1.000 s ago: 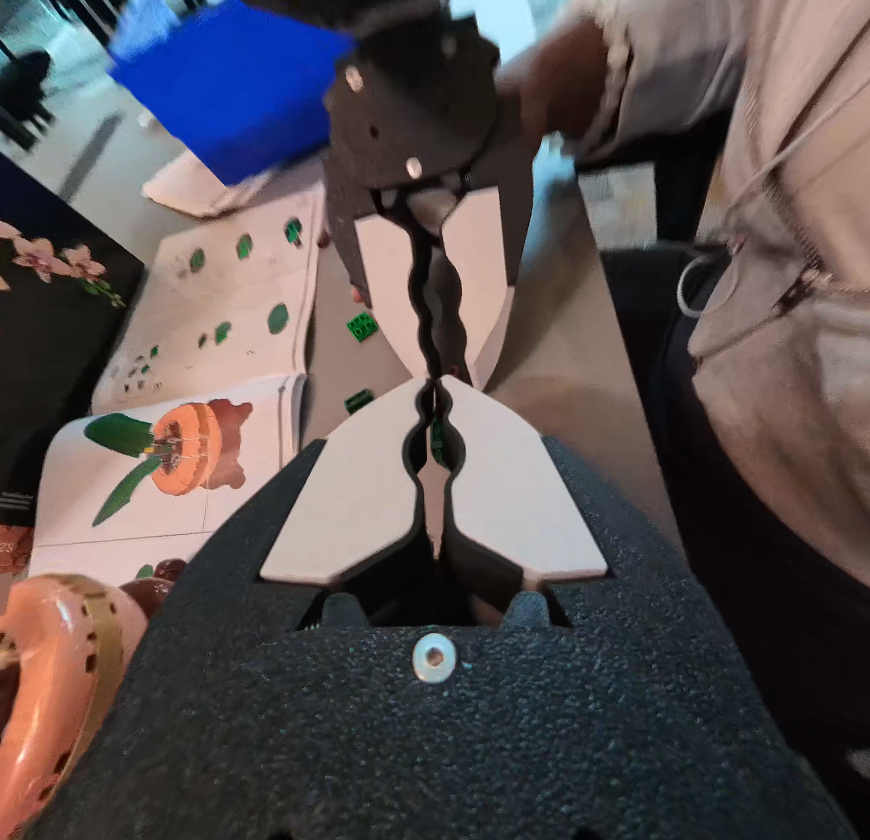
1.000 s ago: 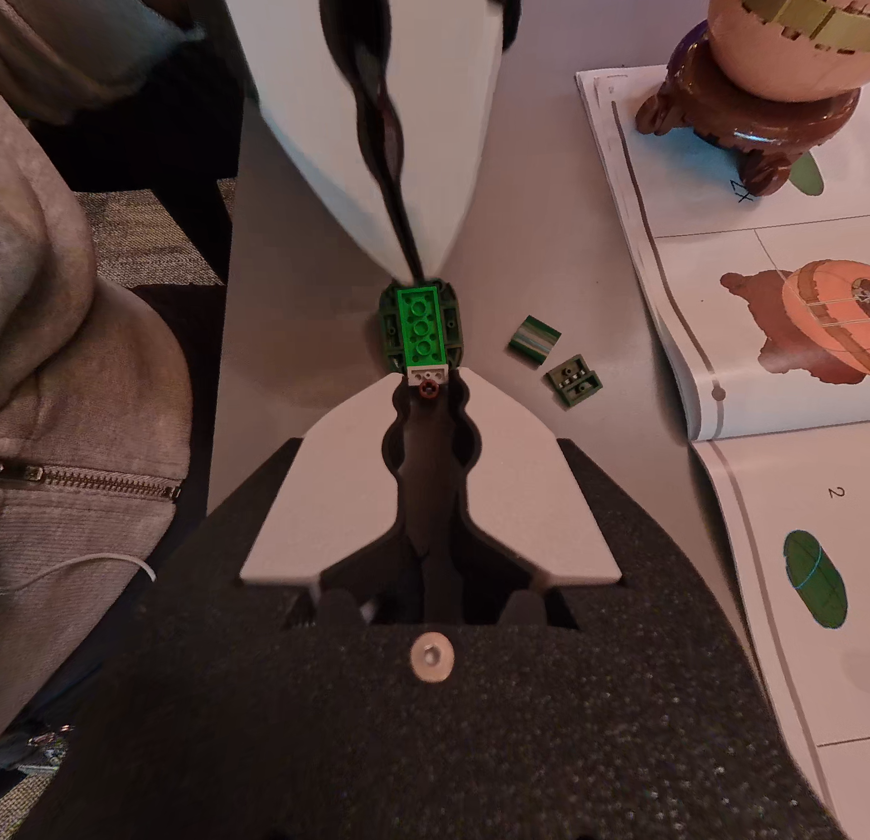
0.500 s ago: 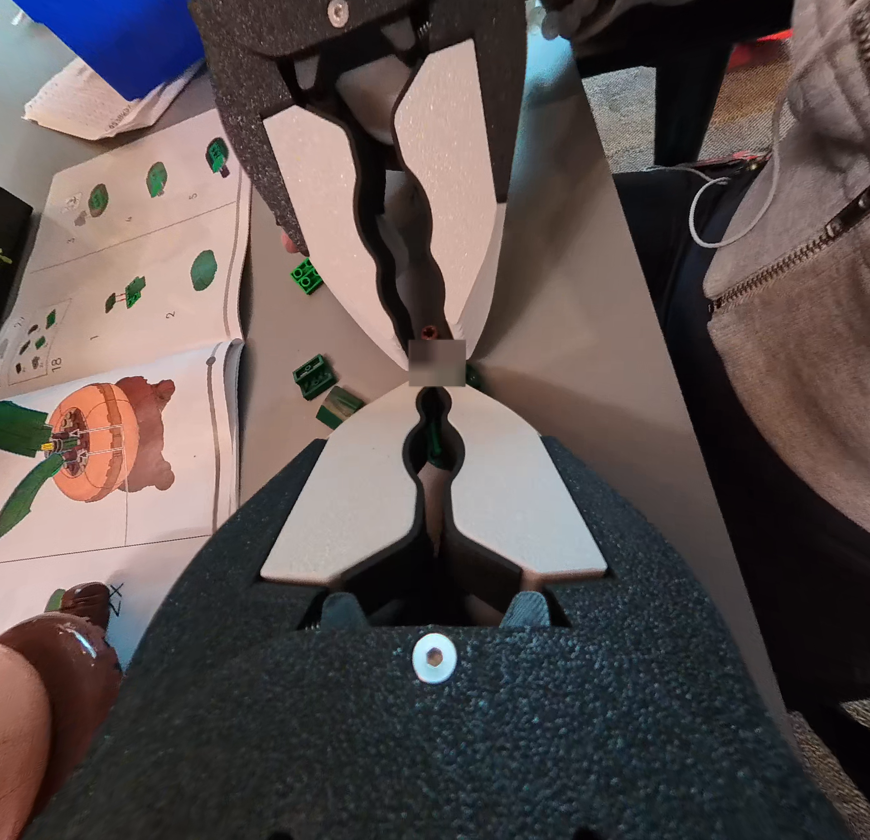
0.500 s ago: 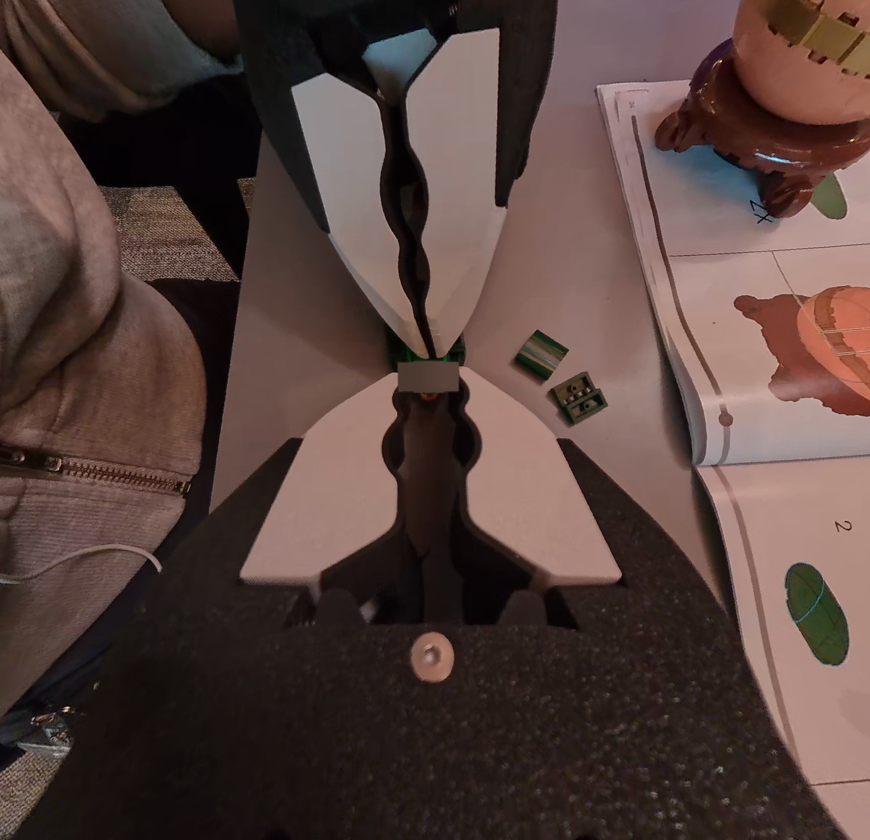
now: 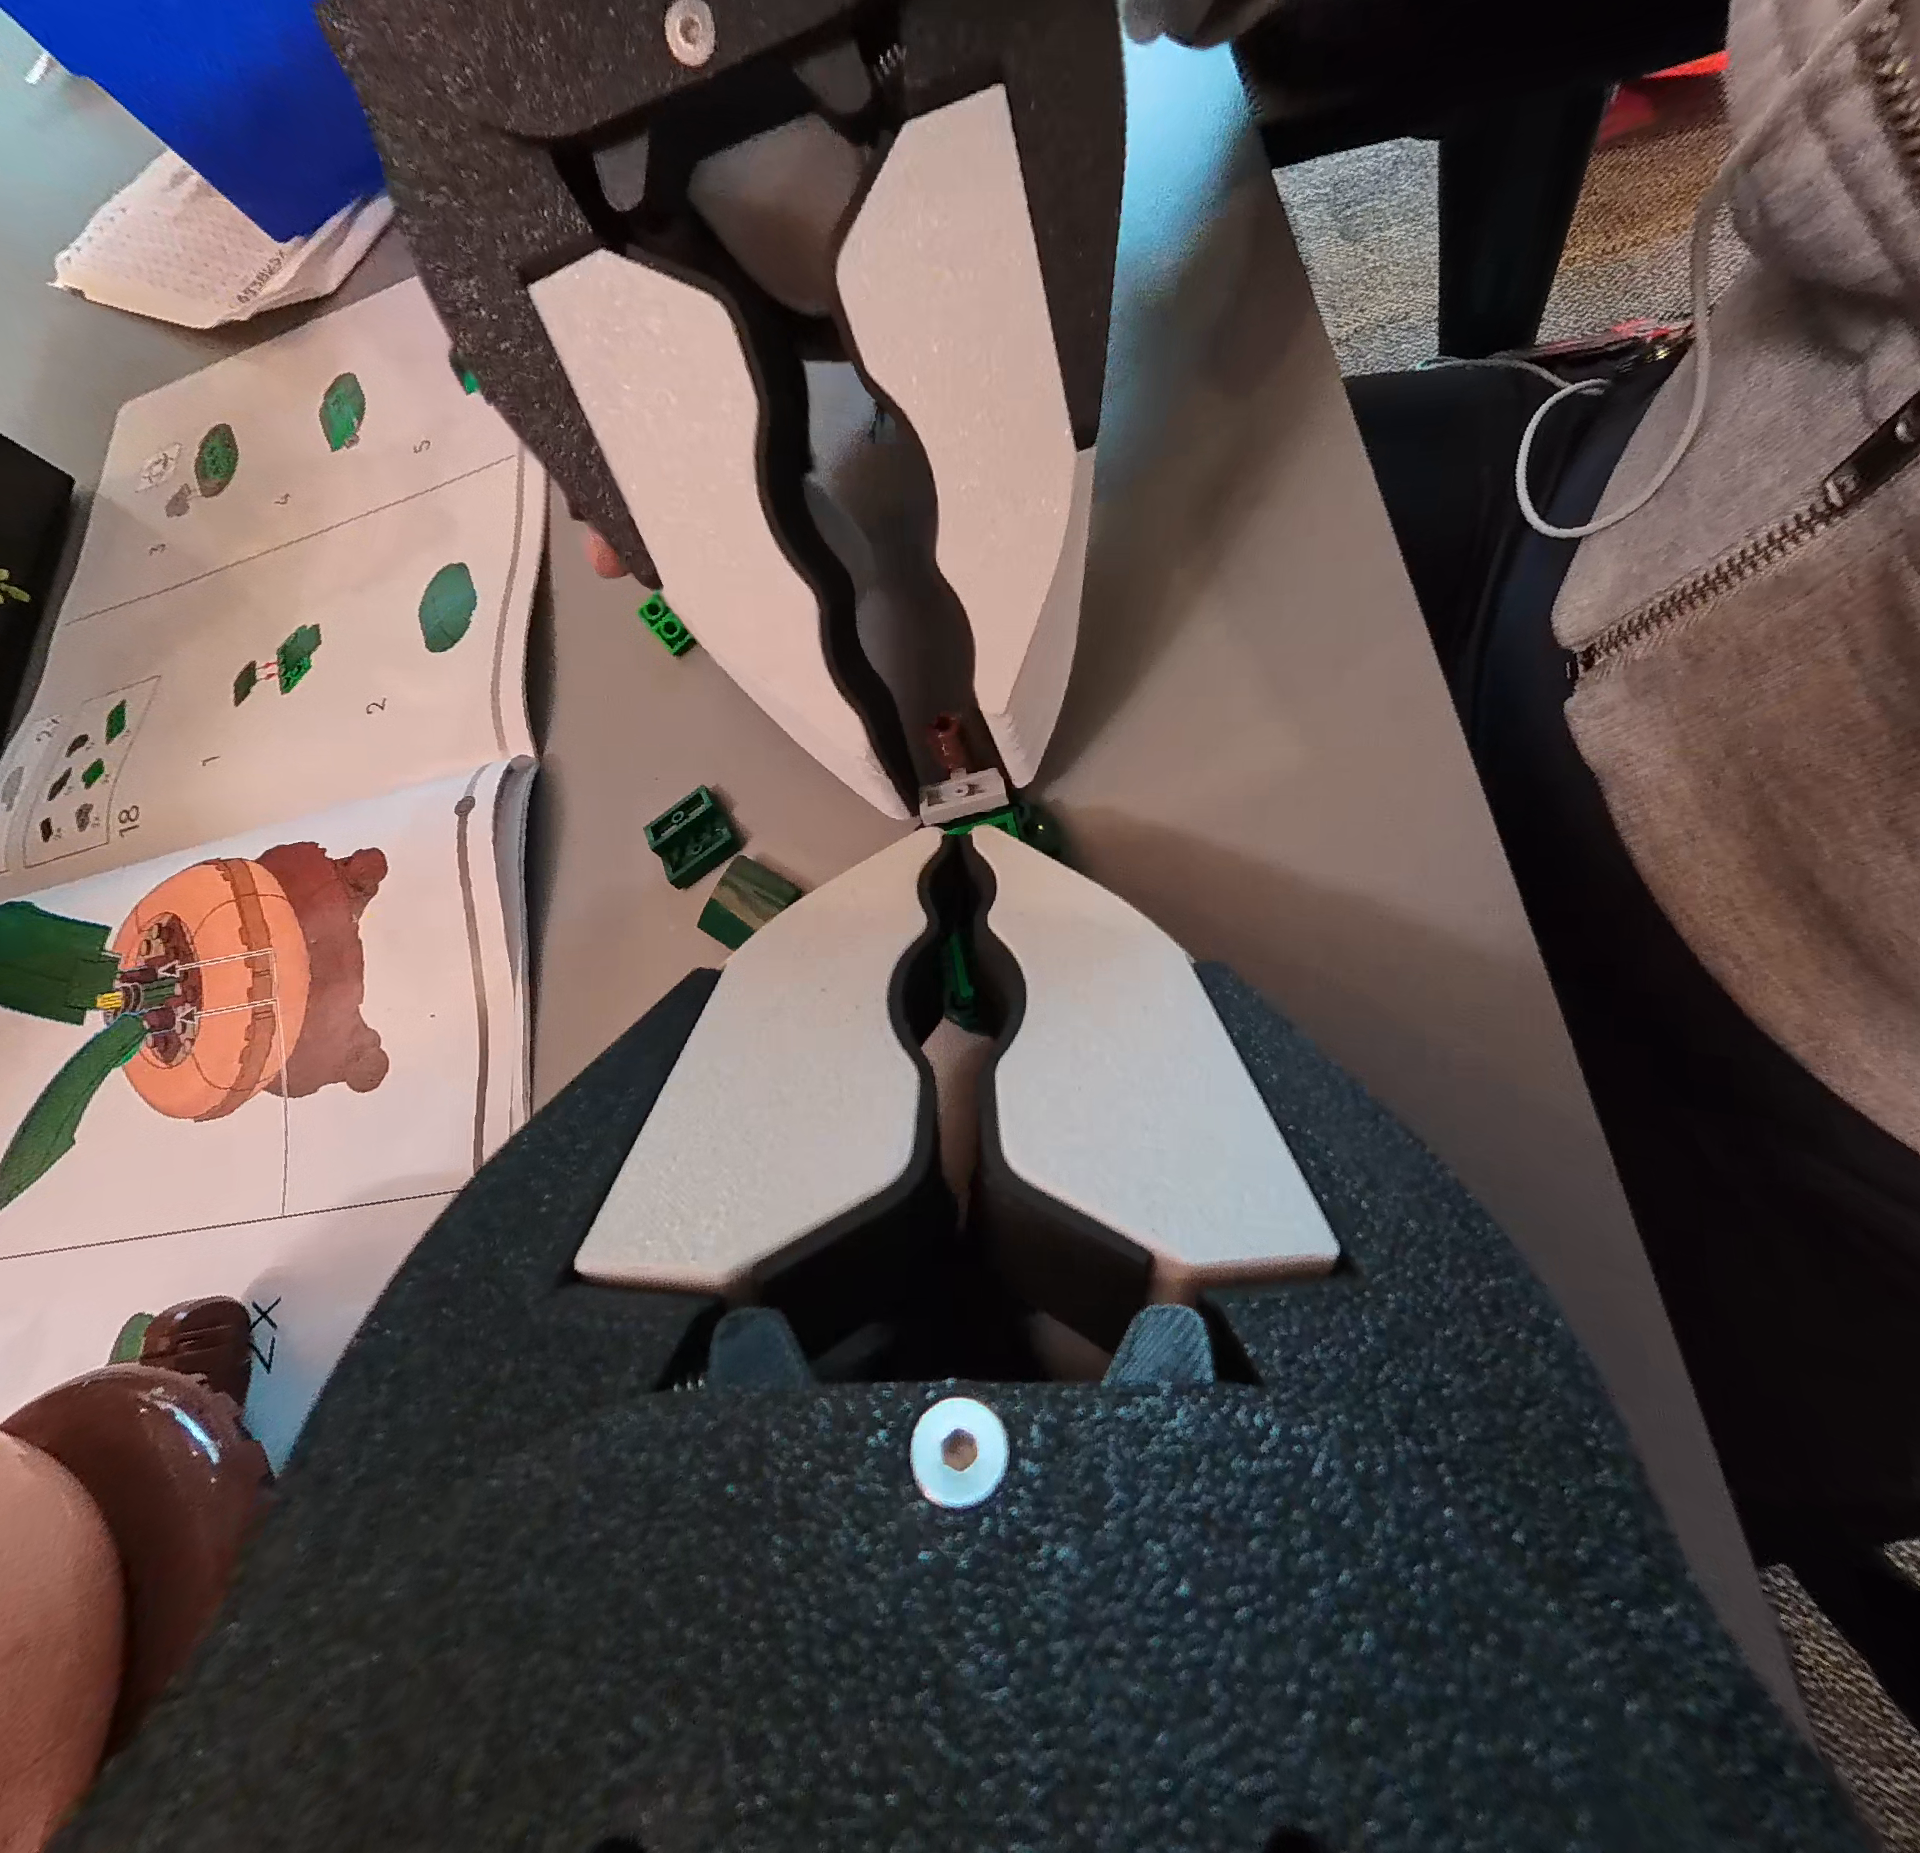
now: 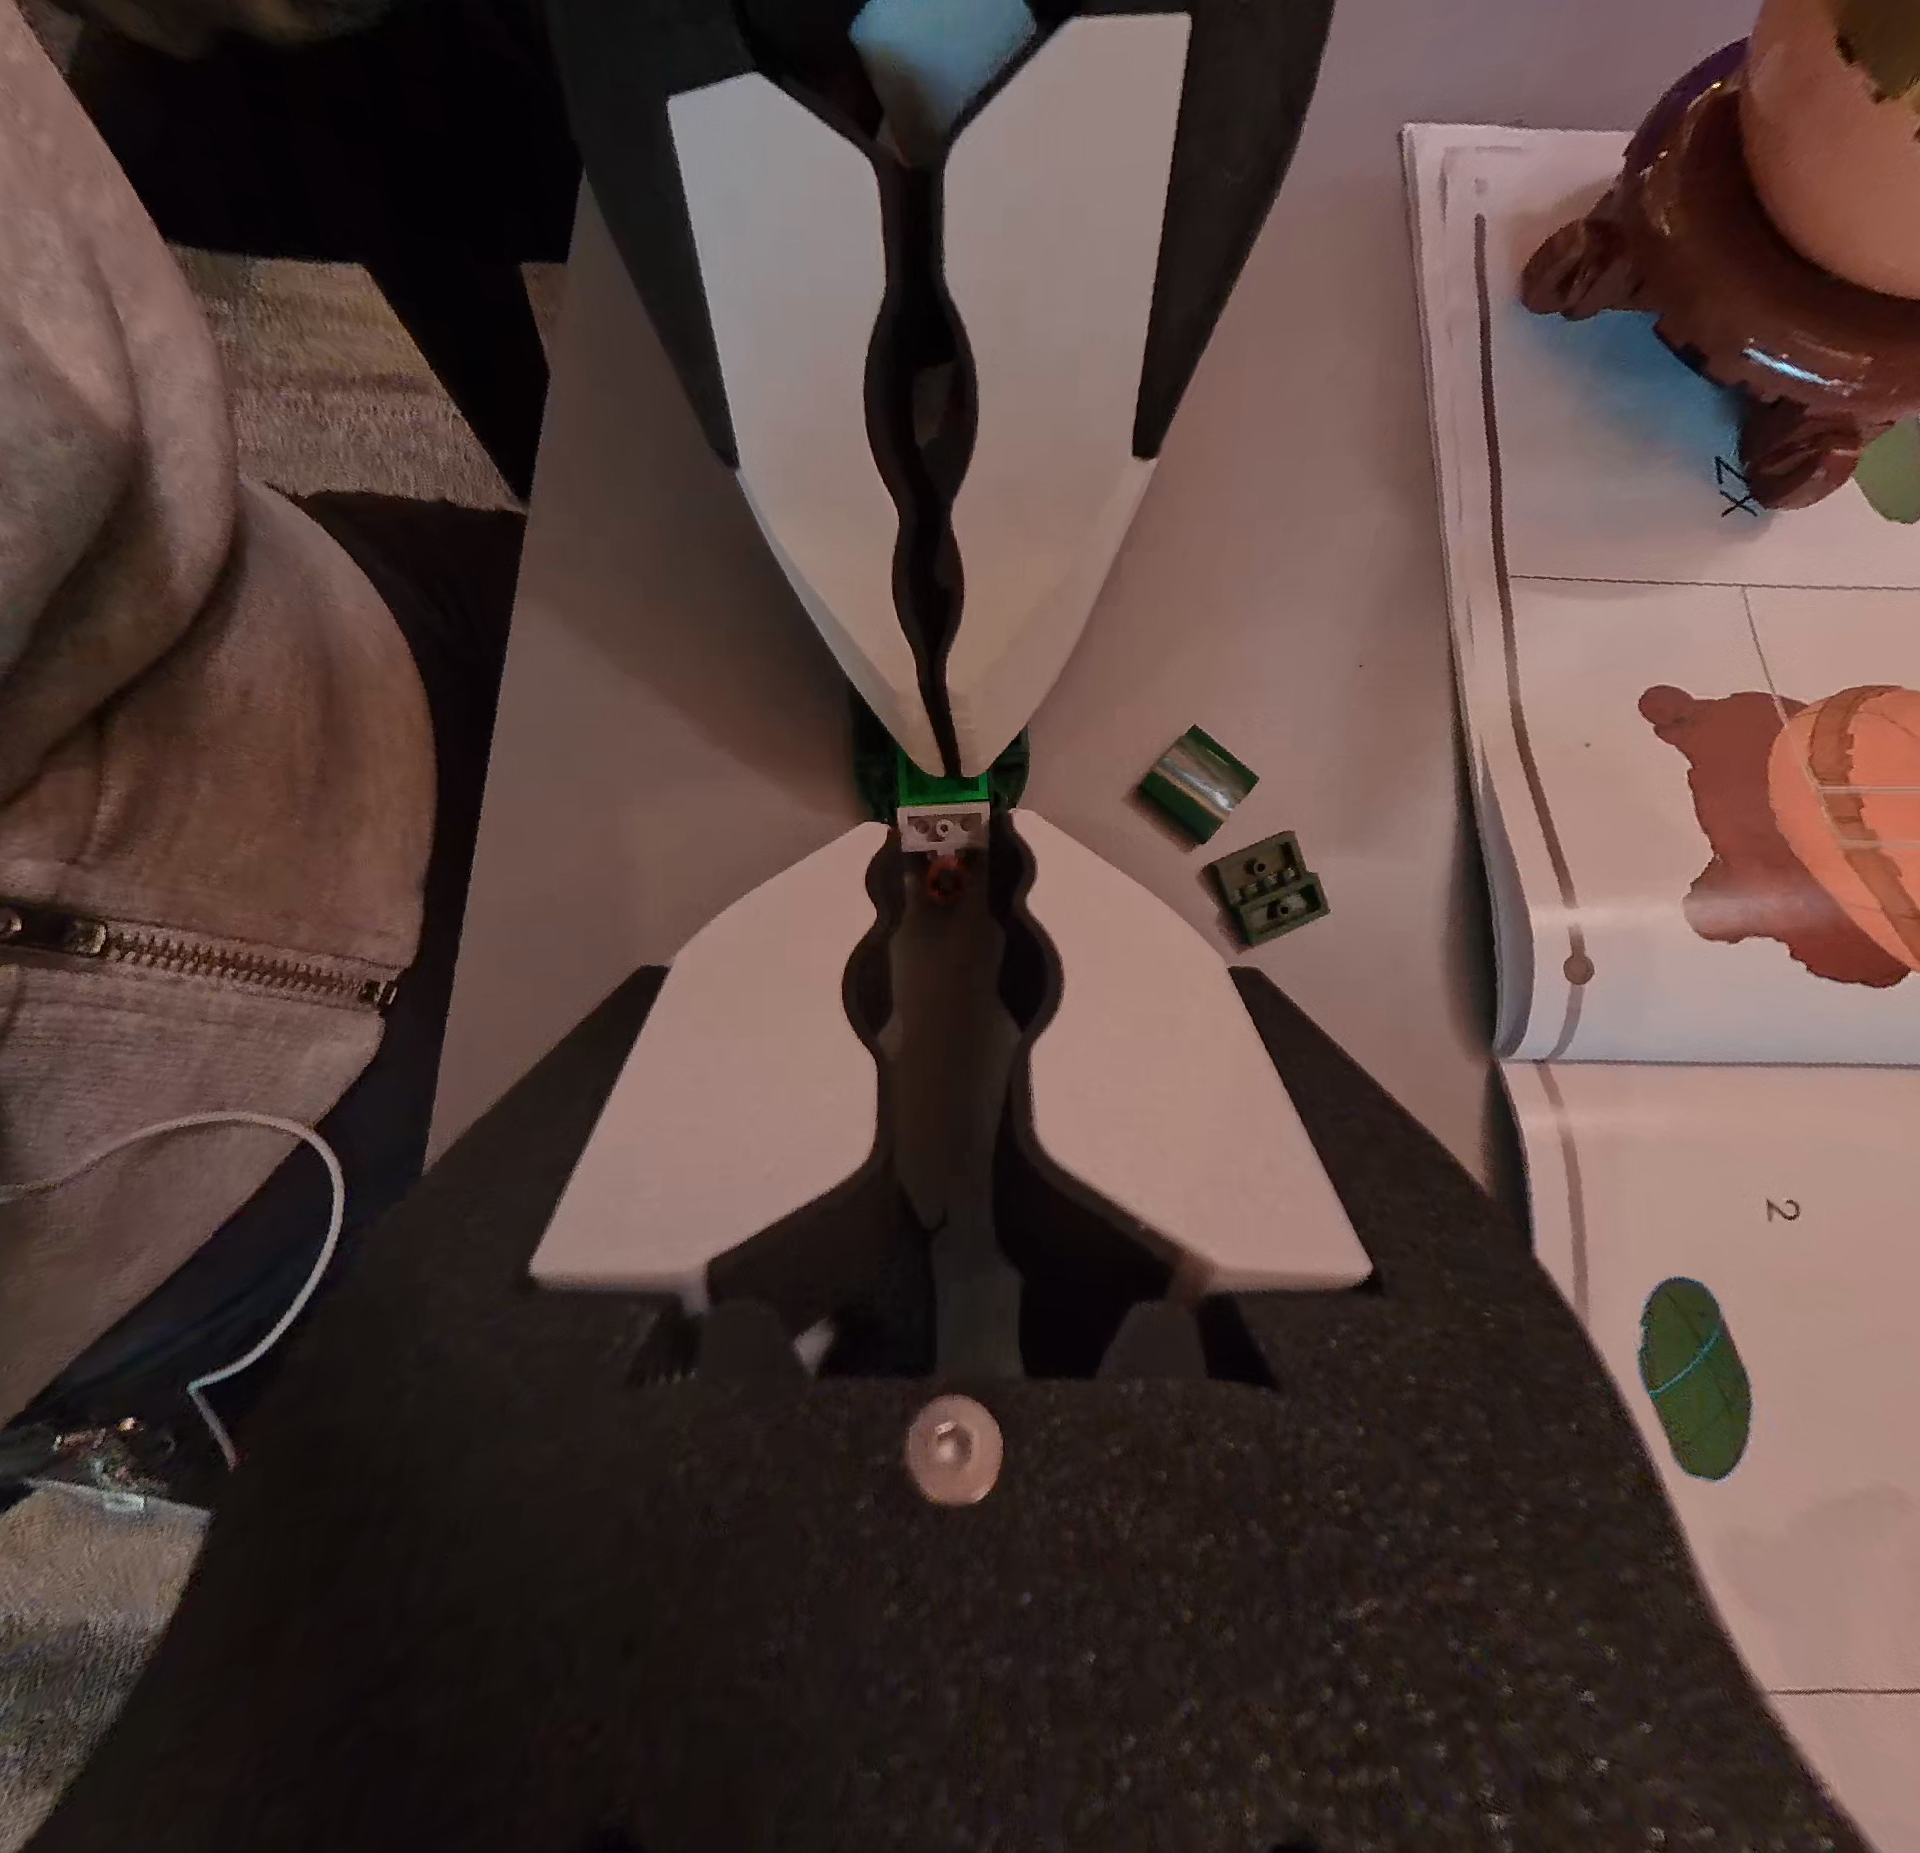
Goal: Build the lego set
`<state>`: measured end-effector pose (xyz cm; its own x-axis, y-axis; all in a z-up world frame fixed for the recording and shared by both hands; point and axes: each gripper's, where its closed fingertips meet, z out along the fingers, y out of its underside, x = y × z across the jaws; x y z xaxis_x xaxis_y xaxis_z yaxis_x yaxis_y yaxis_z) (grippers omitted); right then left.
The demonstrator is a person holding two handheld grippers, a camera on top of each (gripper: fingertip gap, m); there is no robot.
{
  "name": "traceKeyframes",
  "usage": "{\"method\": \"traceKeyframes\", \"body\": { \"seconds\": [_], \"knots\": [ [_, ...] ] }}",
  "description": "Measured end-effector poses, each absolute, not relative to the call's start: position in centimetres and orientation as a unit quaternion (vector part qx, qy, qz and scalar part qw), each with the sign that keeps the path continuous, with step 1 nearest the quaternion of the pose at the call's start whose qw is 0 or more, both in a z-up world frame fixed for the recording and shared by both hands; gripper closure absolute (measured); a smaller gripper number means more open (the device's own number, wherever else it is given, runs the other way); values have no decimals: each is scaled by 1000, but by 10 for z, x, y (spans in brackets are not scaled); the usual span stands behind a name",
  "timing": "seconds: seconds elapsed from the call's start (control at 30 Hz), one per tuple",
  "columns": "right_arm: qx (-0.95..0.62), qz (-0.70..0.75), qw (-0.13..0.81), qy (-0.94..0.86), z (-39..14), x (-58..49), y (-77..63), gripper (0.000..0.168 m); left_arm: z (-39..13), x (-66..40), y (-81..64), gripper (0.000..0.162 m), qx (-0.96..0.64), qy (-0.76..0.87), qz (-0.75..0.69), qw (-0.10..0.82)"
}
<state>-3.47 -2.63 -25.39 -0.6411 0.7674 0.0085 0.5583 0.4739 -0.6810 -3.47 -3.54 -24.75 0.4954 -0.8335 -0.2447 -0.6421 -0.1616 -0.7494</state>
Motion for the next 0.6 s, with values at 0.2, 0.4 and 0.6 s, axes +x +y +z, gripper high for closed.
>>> {"method": "traceKeyframes", "body": {
  "seconds": [0.2, 0.4, 0.6],
  "knots": [
    [-386, 291, 128, -866, -255, -35, -26, 153, -247, -34, -36, 162, -747, 497, -108, 428],
    [-387, 238, 100, -885, -256, -35, -26, 153, -247, -33, -36, 162, -729, 516, -87, 442],
    [-392, 215, 75, -891, -257, -37, -27, 153, -246, -34, -31, 162, -697, 539, -29, 472]
  ]
}}
